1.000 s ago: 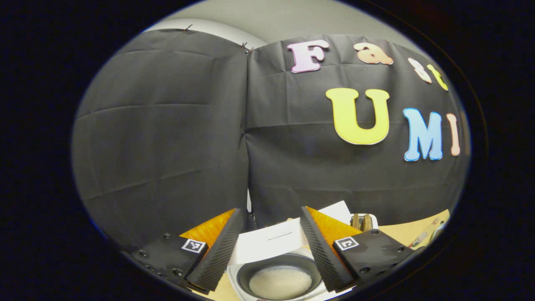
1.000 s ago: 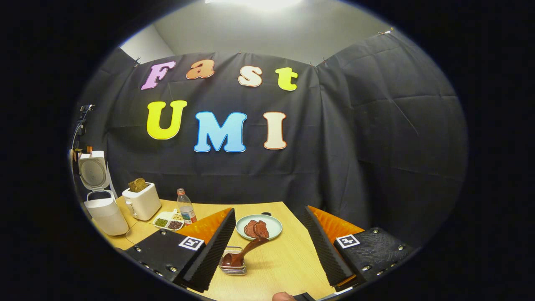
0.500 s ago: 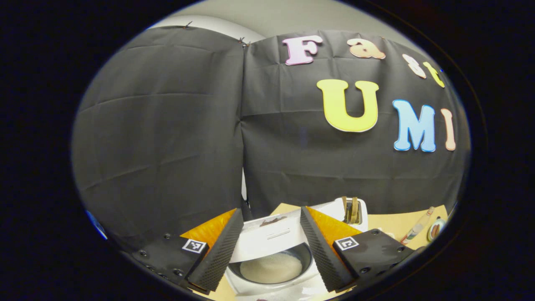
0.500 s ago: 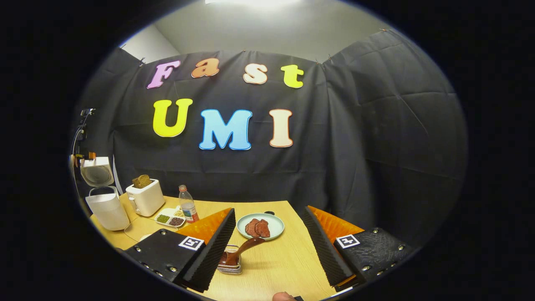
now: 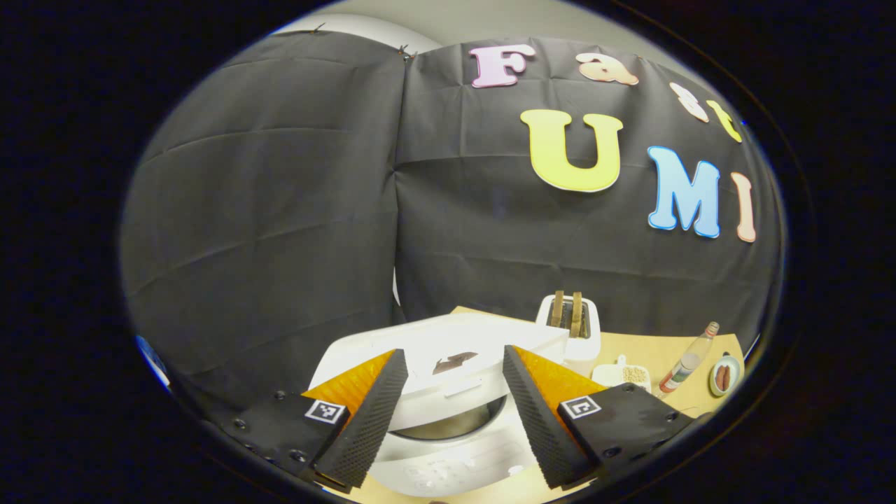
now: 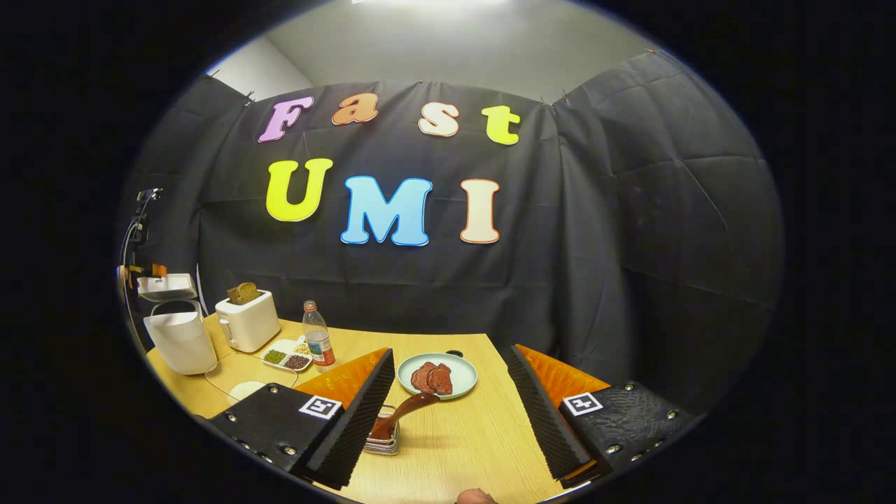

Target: Close the left gripper, press the button to open the rice cooker; take a wooden spoon from the chopstick holder with the right hand, scoop a spoonful of rice and pour it into the rice cooker, then put the wooden spoon back into the chopstick holder.

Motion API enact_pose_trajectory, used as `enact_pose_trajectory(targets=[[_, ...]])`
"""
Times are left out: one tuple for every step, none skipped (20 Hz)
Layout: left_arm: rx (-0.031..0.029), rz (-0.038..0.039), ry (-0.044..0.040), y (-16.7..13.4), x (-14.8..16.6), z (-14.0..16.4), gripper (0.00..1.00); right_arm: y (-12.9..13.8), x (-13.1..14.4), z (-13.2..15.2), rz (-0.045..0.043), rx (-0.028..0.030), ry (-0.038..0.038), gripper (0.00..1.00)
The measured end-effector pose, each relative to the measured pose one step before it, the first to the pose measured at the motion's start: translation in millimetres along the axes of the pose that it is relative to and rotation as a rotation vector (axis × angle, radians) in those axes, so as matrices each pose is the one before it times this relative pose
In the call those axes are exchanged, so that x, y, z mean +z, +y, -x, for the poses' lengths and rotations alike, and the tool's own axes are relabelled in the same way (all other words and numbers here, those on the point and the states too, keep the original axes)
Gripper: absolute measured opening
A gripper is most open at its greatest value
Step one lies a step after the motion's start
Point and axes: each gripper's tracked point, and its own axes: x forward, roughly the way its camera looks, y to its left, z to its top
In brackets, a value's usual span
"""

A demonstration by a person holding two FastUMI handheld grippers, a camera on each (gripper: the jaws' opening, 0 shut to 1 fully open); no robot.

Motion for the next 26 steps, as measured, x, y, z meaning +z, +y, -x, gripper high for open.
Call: enact_pose_trajectory(targets=[[-0.00237, 0.00060, 0.00925, -0.95, -5.65, -0.15, 0.91, -1.07, -1.44, -0.13, 0.00298, 0.00017, 0.00154, 0.99], [-0.00053, -0.00339, 0.00789, -1.06, -4.29, -0.04, 0.91, -1.65, 0.28, 0.29, 0.00289, -0.00229, -0.00003, 0.99], [0.00030, -0.00769, 0.00691, -0.87, -5.62, -0.46, 0.92, -0.62, -0.67, -0.36, 0.00049, -0.00024, -0.00032, 0.99], [0.00091, -0.00731, 0.00661, -0.45, -4.96, 0.37, 0.96, -0.34, -0.30, 0.30, -0.00140, 0.00010, 0.00165, 0.99], [0.00016, -0.00752, 0.00875, -0.27, -4.44, 1.21, 0.96, -0.46, -1.19, 0.25, -0.00158, -0.00017, 0.00224, 0.99], [-0.00015, -0.00438, 0.00842, -0.17, -5.10, 0.19, 0.96, 0.69, -0.59, 0.32, -0.00136, -0.00006, 0.00179, 0.99], [-0.00054, -0.00398, 0.01075, -1.27, -6.03, -0.52, 0.96, 1.06, -1.09, -0.13, -0.00062, 0.00042, 0.00248, 0.99], [-0.00156, -0.00329, 0.01038, -1.47, -5.65, -2.70, 0.96, 0.48, -0.85, 0.60, 0.00072, 0.00121, 0.00185, 0.99], [-0.00229, -0.00608, 0.00815, -1.55, -6.54, -1.12, 0.96, 0.09, -0.24, 1.19, 0.00100, 0.00106, 0.00011, 0.99], [-0.00218, -0.00818, 0.00821, -1.34, -5.54, -2.49, 0.97, 1.11, -0.05, 0.27, 0.00140, -0.00006, -0.00018, 0.99], [-0.00214, -0.00920, 0.00812, -0.47, -4.49, -1.67, 0.92, 0.53, -1.07, 0.04, 0.00294, 0.00002, 0.00060, 0.99], [-0.00178, -0.00988, 0.00816, -0.08, -4.61, -0.03, 0.98, 1.29, -0.37, 0.14, 0.00301, -0.00134, 0.00209, 0.99], [-0.00094, -0.00856, 0.00815, 0.86, -3.09, 0.60, 0.98, 1.16, -0.02, 0.62, 0.00159, 0.00060, 0.00129, 0.99], [-0.00043, -0.00625, 0.00441, 0.23, -1.77, 0.05, 0.98, 1.24, -0.08, 1.19, 0.00022, 0.00107, 0.00186, 0.99], [-0.00091, -0.00897, 0.00286, -0.05, -2.20, -0.09, 0.98, 2.03, 0.49, 0.19, 0.00039, 0.00147, -0.00039, 0.99], [-0.00169, -0.00752, 0.00291, 0.33, -1.42, -0.10, 0.98, 0.94, 0.55, 0.41, 0.00237, -0.00070, -0.00081, 0.99], [-0.00177, -0.00460, -0.00014, -0.04, -0.78, 1.01, 0.98, 0.91, -0.46, 0.28, 0.00465, -0.00014, -0.00206, 0.99], [-0.00179, 0.00107, -0.00220, -0.09, 0.71, -0.53, 0.99, 0.74, 0.23, 0.41, 0.00513, -0.00089, -0.00043, 0.99], [-0.00358, 0.00490, 0.00109, -0.18, -0.24, -0.07, 0.99, 1.42, -0.73, -1.21, 0.00374, -0.00020, 0.00093, 0.99], [-0.00649, 0.00394, 0.01014, -1.24, -2.48, -1.17, 0.99, 1.92, -0.46, 0.23, 0.00023, 0.00027, 0.00168, 0.99], [-0.00819, 0.01981, 0.01596, 0.63, -4.61, 0.12, 0.99, 2.33, -0.01, 0.07, -0.00181, 0.00215, 0.00102, 0.99], [-0.00882, 0.02623, -0.00921, -1.51, 3.47, -0.25, 1.00, 2.33, 0.22, -0.33, -0.00250, -0.00015, -0.00034, 0.99], [-0.00424, 0.01659, 0.02191, -0.48, -5.08, -1.81, 1.00, 1.30, -1.19, -0.59, -0.00162, 0.00057, 0.00172, 0.99], [-0.00036, 0.01154, -0.00698, 1.15, 1.01, -0.13, 1.00, 2.43, -1.04, -0.18, -0.00128, -0.00026, 0.00244, 0.99], [-0.00308, 0.00528, 0.00009, -0.67, -2.96, -2.32, 0.94, 2.46, -1.19, 0.23, -0.00172, 0.00313, 0.00240, 0.99], [-0.00846, 0.01678, -0.00352, 0.33, 1.12, -1.10, 1.00, 4.11, -0.84, -0.48, -0.00155, 0.00284, 0.00324, 0.99]])
